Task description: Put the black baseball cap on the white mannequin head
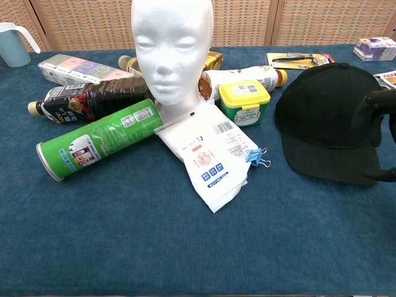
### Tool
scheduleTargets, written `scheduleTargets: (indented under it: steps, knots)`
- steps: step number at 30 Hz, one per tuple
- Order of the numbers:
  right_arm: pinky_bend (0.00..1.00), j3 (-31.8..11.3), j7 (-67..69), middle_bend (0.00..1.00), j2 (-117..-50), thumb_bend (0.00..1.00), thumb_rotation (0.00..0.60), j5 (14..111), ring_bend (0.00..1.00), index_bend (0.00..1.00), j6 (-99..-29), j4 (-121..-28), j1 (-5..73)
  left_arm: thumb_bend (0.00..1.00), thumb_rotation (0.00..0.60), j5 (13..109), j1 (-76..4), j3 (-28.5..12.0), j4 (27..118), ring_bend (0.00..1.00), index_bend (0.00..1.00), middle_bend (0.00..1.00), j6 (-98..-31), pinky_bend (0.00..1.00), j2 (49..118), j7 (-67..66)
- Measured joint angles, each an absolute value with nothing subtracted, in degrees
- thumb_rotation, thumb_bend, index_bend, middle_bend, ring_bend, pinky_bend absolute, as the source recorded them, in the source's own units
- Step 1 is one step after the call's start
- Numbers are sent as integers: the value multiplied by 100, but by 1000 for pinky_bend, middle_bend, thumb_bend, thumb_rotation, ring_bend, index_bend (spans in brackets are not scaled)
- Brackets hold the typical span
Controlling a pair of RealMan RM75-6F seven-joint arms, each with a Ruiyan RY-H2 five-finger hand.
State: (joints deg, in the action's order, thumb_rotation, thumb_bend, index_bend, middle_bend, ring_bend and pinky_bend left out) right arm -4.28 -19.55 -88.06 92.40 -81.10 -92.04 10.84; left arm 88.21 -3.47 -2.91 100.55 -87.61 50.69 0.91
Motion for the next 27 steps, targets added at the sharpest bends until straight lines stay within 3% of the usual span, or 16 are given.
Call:
scheduleTargets:
  steps: [27]
  knots:
    - [753,-512,-2144,663,-10071,101,600,8876,729,456,-8050,-7566,1341,350,600,8734,-320,-217,9858,289,551,415,-8694,300,5080,320]
